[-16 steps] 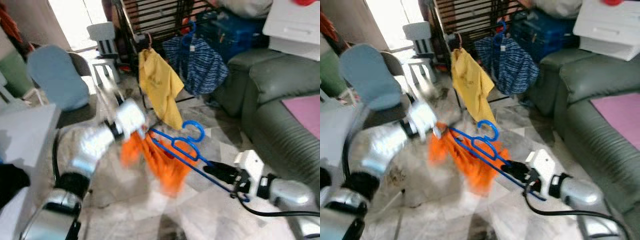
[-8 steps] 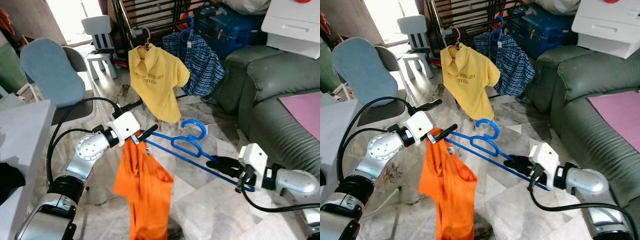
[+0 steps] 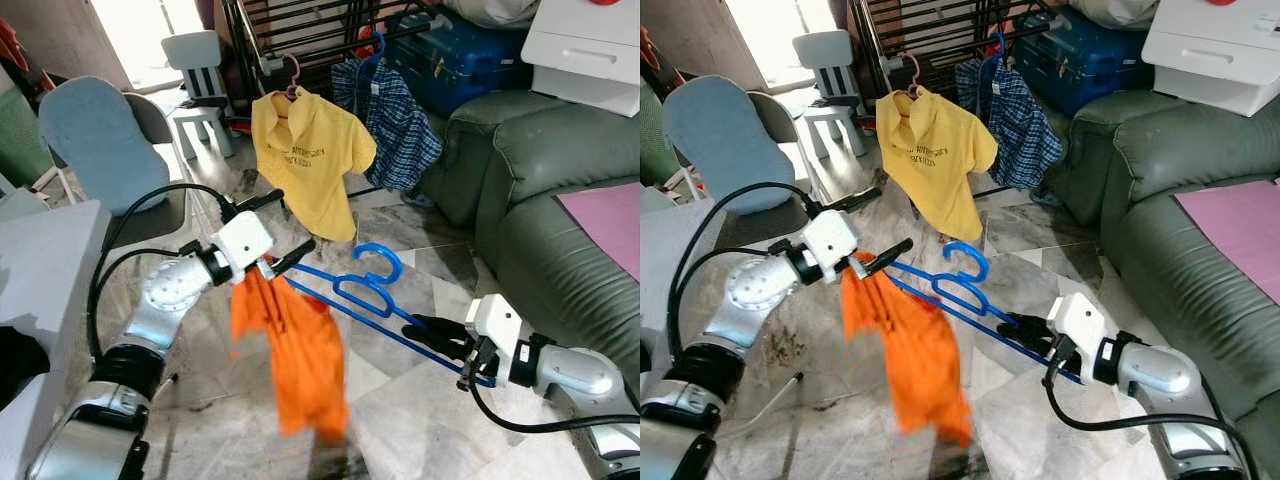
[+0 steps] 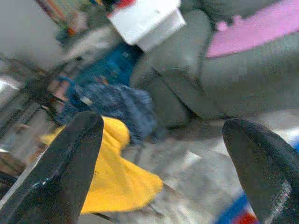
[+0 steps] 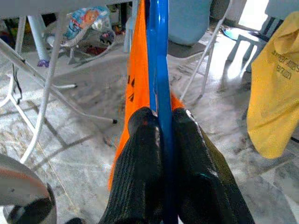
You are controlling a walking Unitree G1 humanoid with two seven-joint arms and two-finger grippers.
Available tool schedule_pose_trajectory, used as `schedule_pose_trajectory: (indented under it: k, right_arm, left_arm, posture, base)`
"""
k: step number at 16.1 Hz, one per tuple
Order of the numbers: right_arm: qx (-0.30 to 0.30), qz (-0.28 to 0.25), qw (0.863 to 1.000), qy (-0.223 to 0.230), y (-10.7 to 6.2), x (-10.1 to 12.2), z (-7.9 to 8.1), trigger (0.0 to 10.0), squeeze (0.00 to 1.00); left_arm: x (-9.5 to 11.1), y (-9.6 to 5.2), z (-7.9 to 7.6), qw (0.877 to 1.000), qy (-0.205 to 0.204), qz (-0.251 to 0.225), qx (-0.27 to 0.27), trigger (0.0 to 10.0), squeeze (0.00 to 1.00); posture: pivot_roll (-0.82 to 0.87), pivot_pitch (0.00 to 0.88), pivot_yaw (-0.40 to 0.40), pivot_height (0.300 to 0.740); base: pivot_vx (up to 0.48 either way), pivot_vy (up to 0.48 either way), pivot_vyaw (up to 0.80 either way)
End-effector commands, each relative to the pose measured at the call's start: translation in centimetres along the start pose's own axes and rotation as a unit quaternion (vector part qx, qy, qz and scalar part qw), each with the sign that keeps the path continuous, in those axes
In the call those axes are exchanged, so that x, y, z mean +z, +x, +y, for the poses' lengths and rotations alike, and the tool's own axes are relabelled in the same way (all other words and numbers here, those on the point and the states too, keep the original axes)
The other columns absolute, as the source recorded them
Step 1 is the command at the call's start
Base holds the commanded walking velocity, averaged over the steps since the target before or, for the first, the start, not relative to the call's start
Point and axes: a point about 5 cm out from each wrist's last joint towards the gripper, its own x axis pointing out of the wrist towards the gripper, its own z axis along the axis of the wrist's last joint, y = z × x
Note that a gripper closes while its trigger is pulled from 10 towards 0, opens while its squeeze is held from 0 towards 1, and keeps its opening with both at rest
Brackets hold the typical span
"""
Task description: Hang hanger
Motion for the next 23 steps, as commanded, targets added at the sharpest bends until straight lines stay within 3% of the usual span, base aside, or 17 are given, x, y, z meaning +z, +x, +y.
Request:
schedule_pose_trajectory:
  k: [1, 3, 6, 7, 8, 10, 12, 15, 23]
  right_arm:
    - [-0.002, -0.011, 1.0, -0.021, -0.4, 0.7, -0.6, 10.0, 0.0]
    - [-0.008, -0.008, 1.0, -0.024, -0.5, 0.7, -0.9, 10.0, 0.0]
    - [-0.052, -0.012, 0.998, -0.042, 0.2, 0.8, -1.6, 10.0, 0.0]
    - [-0.076, -0.019, 0.996, -0.045, 0.6, 1.0, -1.9, 10.0, 0.0]
    - [-0.088, -0.025, 0.995, -0.045, 0.9, 1.1, -2.1, 10.0, 0.0]
    - [-0.101, -0.041, 0.993, -0.04, 1.6, 1.6, -2.1, 10.0, 0.0]
    - [-0.105, -0.047, 0.992, -0.043, 2.1, 1.7, -2.0, 10.0, 0.0]
    - [-0.117, -0.059, 0.99, -0.046, 2.7, 2.2, -2.2, 10.0, 0.0]
    - [-0.124, -0.093, 0.987, -0.042, 4.7, 3.7, -2.0, 10.0, 0.0]
  left_arm:
    - [-0.6, -1.4, 1.4, 1.0, 0.004, 0.03, -0.003, 10.0, 0.0]
    - [-1.4, -2.1, 1.8, 0.998, 0.0, 0.058, -0.006, 10.0, 0.0]
    - [-2.1, -2.5, 2.4, 0.994, -0.06, 0.064, 0.063, 10.0, 0.0]
    - [-2.2, -2.2, 2.3, 0.989, -0.1, 0.051, 0.094, 10.0, 0.0]
    - [-2.5, -2.0, 2.1, 0.981, -0.138, 0.042, 0.127, 10.0, 0.0]
    - [-2.7, -1.1, 1.5, 0.951, -0.239, 0.008, 0.197, 10.0, 0.0]
    - [-2.5, -0.5, 1.1, 0.934, -0.282, -0.01, 0.217, 10.0, 0.0]
    - [-2.4, 0.5, 0.3, 0.919, -0.321, -0.014, 0.229, 10.0, 0.0]
    - [-2.1, 2.5, -2.1, 0.914, -0.343, 0.003, 0.215, 10.0, 0.0]
  posture:
    - [-0.22, 0.0, 0.149, 0.74]
    - [-0.22, 0.0, 0.149, 0.74]
    - [-0.22, 0.0, 0.148, 0.74]
    - [-0.22, 0.0, 0.148, 0.74]
    - [-0.22, 0.0, 0.148, 0.74]
    - [-0.22, 0.0, 0.146, 0.74]
    - [-0.22, 0.0, 0.144, 0.74]
    - [-0.23, 0.0, 0.144, 0.74]
    - [-0.23, 0.0, 0.144, 0.74]
  base:
    - [0.0, 0.0, 0.0]
    - [0.0, 0.0, 0.0]
    - [0.0, 0.0, 0.0]
    - [0.0, 0.0, 0.0]
    - [0.0, 0.0, 0.0]
    - [0.0, 0.0, 0.0]
    - [0.0, 0.0, 0.0]
    - [0.0, 0.0, 0.0]
    - [0.0, 0.0, 0.0]
